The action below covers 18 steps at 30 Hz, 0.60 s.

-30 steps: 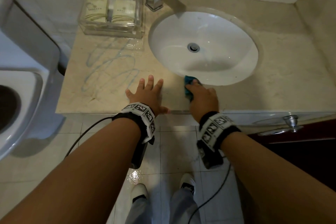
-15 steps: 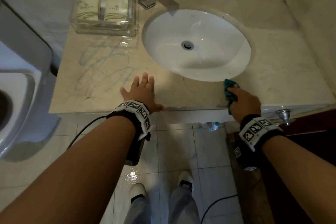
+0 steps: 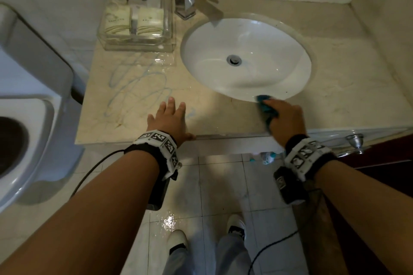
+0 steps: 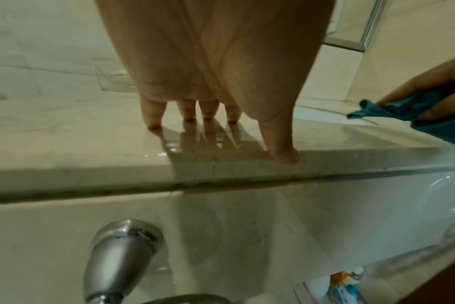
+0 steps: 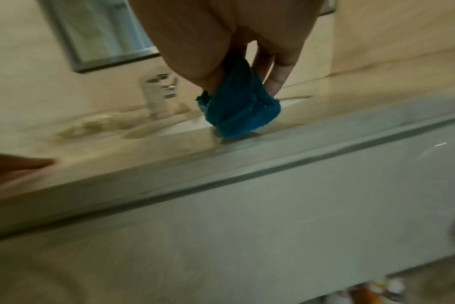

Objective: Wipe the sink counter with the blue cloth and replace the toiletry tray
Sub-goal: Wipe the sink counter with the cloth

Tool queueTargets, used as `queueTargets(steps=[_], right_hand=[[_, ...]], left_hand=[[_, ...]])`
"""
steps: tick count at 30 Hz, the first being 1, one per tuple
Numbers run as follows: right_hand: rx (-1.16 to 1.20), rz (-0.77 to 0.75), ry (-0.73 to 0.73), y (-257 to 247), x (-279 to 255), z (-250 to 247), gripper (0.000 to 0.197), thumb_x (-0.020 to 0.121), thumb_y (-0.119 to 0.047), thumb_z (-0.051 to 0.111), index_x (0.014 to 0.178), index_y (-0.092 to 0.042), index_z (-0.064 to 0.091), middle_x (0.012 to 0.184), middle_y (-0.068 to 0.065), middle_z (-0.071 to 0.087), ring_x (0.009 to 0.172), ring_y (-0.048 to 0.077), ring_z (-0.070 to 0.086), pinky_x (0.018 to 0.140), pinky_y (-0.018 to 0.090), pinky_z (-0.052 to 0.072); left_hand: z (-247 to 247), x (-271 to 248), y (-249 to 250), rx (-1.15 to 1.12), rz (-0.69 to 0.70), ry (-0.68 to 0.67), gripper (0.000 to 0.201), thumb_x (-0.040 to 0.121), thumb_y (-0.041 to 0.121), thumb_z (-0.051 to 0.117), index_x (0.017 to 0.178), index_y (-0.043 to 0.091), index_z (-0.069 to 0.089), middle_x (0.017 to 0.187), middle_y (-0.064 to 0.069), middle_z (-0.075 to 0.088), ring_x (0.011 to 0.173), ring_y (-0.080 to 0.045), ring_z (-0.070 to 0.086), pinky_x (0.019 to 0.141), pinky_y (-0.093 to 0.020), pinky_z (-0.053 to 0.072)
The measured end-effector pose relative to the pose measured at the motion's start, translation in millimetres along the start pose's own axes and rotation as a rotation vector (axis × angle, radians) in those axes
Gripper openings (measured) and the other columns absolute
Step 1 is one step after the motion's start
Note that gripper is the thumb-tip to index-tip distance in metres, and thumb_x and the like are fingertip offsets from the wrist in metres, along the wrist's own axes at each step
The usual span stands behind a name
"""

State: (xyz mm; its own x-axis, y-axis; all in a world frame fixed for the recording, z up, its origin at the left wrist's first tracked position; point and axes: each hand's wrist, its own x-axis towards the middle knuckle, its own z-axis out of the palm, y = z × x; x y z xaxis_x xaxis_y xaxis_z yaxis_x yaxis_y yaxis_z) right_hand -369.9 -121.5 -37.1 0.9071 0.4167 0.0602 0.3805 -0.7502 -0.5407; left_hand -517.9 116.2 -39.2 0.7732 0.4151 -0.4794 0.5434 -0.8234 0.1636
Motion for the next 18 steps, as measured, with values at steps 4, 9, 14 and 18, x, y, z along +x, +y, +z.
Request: queueTargets(steps=[4, 9, 14, 18], right_hand=[[-0.132, 0.279, -0.004, 30.3, 11.2, -11.2, 0.048, 0.08, 0.008, 0.051, 0.125, -0.008, 0.057, 0.132, 0.018, 0.054, 0.119, 0.038, 0.05, 0.111, 0.034, 0.031], [-0.015, 0.125, -0.068, -20.5, -5.7, 42.1, 0.043, 0.084, 0.001, 0.052, 0.123, -0.017, 0.059, 0.126, 0.019, 0.057, 0.112, 0.036, 0.055, 0.102, 0.028, 0.038], [-0.042, -0.165, -0.185, -86.6, -30.4, 80.4, 0.043, 0.083, 0.0, 0.058, 0.121, -0.021, 0.062, 0.133, 0.001, 0.057, 0.108, 0.033, 0.056, 0.102, 0.039, 0.044], [-0.049, -0.299, -0.331, -89.9, -56.5, 71.4, 0.047, 0.084, 0.003, 0.055, 0.122, -0.023, 0.061, 0.137, -0.005, 0.053, 0.1, 0.03, 0.05, 0.092, 0.027, 0.037]], left_hand=[[0.4, 1.1, 0.7, -0.021, 0.009, 0.004, 0.106, 0.077, 0.058, 0.066, 0.151, 0.024, -0.001, 0.16, -0.004, -0.01, 0.147, -0.027, -0.002, 0.114, -0.056, 0.014], [1.3, 1.6, 0.3, -0.031, 0.018, 0.022, 0.106, 0.075, 0.058, 0.067, 0.151, 0.024, 0.001, 0.16, -0.004, -0.008, 0.147, -0.028, -0.002, 0.113, -0.059, 0.013], [2.8, 3.8, 0.2, -0.027, 0.009, 0.032, 0.107, 0.074, 0.06, 0.067, 0.151, 0.025, 0.003, 0.16, -0.003, -0.006, 0.147, -0.027, 0.0, 0.113, -0.059, 0.014], [2.9, 5.5, 0.7, -0.047, -0.014, 0.013, 0.104, 0.076, 0.062, 0.065, 0.151, 0.027, 0.002, 0.16, -0.001, -0.008, 0.147, -0.026, -0.002, 0.114, -0.058, 0.013]])
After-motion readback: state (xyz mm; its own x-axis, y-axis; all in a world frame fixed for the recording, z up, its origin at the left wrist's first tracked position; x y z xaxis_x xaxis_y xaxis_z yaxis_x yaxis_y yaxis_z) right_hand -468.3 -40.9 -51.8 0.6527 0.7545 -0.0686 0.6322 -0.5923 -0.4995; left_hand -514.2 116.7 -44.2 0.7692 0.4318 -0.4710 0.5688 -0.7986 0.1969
